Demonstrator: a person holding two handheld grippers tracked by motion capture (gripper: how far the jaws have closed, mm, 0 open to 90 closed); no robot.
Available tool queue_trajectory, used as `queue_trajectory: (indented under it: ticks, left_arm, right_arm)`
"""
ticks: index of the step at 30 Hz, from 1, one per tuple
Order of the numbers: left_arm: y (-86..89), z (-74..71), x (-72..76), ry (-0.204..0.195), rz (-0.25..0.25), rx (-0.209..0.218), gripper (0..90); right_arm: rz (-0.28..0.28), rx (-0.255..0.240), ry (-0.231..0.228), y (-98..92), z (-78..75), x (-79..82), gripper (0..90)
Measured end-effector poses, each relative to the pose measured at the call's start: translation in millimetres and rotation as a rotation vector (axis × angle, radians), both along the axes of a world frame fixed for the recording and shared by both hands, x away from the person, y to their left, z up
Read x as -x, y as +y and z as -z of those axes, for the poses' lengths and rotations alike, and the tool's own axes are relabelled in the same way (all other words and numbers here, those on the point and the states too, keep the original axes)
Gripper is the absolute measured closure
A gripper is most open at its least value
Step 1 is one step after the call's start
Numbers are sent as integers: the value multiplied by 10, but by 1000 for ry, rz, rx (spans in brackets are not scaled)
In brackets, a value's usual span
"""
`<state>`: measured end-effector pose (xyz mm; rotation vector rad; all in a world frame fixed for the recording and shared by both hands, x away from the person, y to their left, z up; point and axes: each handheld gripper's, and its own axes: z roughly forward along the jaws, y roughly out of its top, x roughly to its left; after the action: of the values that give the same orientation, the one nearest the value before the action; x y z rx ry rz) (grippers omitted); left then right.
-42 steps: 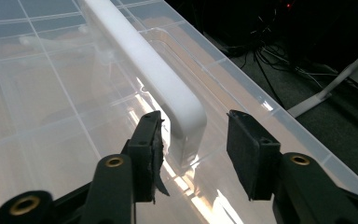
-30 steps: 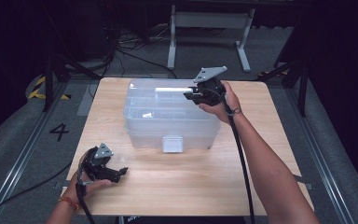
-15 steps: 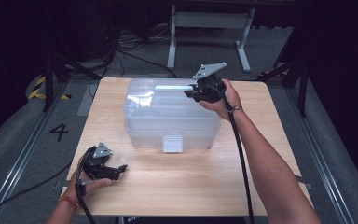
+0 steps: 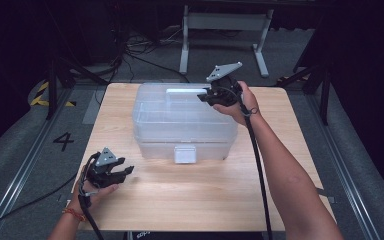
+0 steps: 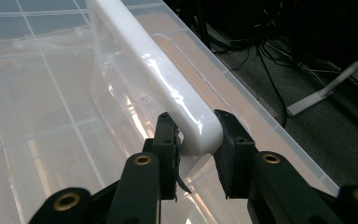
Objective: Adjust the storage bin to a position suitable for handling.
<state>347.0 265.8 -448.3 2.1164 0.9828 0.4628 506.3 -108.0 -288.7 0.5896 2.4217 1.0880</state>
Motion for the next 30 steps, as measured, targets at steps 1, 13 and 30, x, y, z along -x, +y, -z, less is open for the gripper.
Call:
queue_trajectory:
  ticks: [1, 13, 30]
  left_arm:
    - [6, -59, 6, -15, -1, 3, 570]
    - [-107, -526, -73, -112, 23, 46, 752]
    - [-274, -516, -261, -123, -27, 106, 881]
  right_arm:
    - [-1, 1, -1, 1, -2, -3, 724]
    - [11, -7, 18, 2, -55, -70, 721]
    - [17, -2, 27, 7, -80, -96, 720]
